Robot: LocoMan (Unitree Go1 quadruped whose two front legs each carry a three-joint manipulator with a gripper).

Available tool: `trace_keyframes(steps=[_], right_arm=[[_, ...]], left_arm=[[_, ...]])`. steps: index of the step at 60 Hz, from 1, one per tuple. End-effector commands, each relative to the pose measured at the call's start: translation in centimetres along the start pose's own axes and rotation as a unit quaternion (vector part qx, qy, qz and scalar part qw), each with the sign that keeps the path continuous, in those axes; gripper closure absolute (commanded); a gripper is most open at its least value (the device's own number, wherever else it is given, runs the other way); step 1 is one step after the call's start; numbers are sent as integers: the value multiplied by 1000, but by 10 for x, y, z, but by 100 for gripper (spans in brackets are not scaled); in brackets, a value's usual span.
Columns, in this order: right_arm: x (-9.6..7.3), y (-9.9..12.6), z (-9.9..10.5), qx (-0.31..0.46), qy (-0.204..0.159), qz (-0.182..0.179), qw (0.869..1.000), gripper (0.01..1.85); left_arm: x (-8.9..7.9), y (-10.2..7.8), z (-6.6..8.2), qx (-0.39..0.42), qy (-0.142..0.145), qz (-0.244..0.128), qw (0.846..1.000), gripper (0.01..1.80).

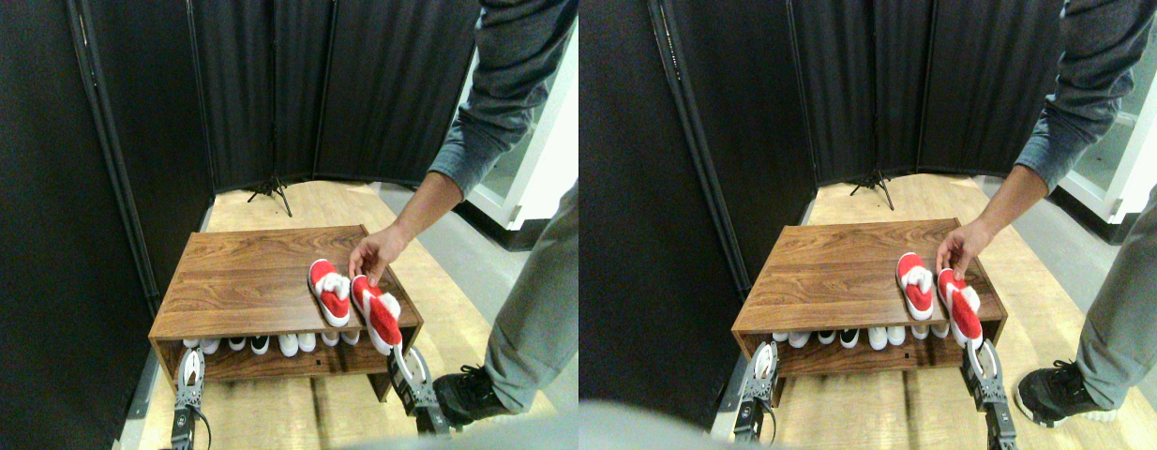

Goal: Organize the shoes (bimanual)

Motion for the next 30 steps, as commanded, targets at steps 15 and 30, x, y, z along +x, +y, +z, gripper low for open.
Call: trace_keyframes(steps=[15,30], right_arm=[[-1,14,0,-96,36,-15,995,49],[11,7,9,-137,78,-30,987,18]], left_arm=[[2,0,3,-5,-12,-12,1000,180],[6,2,3,-10,-3,-12,1000,180]])
